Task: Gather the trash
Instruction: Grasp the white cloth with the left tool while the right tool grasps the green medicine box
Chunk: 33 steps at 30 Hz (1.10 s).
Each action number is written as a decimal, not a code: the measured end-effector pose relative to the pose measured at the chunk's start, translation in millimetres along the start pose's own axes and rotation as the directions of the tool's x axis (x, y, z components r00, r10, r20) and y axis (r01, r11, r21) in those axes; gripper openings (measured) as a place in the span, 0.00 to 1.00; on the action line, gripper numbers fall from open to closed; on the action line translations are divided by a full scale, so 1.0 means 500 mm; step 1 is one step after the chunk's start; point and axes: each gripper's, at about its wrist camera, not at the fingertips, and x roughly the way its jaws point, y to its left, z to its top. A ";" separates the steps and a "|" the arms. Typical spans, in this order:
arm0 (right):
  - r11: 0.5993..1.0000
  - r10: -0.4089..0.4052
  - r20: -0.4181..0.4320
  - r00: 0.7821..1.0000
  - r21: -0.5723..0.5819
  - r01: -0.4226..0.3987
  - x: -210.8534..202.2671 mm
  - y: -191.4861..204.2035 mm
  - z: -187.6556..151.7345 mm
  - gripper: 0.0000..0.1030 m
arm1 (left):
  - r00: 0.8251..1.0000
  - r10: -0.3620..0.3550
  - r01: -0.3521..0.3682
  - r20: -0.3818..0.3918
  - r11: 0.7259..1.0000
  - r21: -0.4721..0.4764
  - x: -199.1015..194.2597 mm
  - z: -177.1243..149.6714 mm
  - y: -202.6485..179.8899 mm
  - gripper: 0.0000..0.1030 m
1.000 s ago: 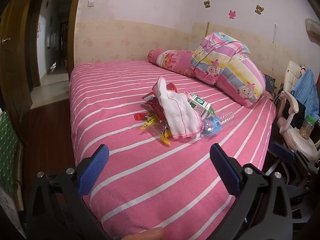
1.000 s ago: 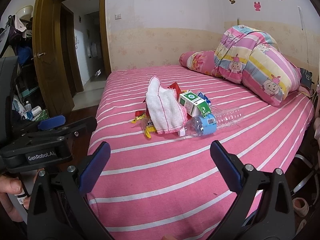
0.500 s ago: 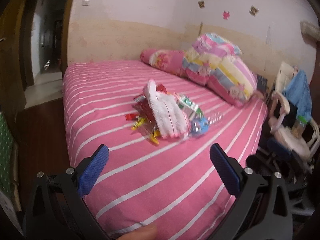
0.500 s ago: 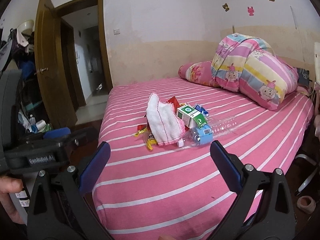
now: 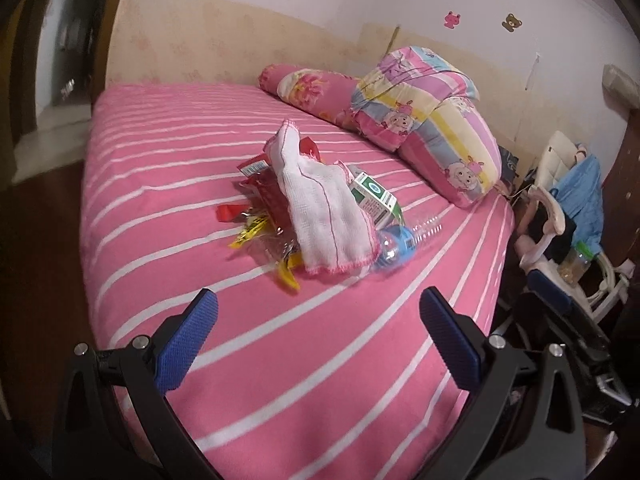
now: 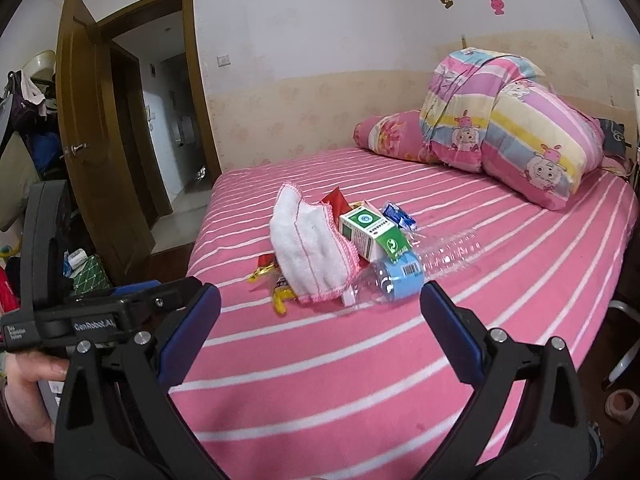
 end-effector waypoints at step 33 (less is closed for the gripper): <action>0.993 0.103 -0.195 0.975 -0.034 -0.111 0.455 -0.168 0.113 0.68 | 0.976 -0.150 0.140 -0.156 0.988 -0.071 0.347 0.153 0.051 0.62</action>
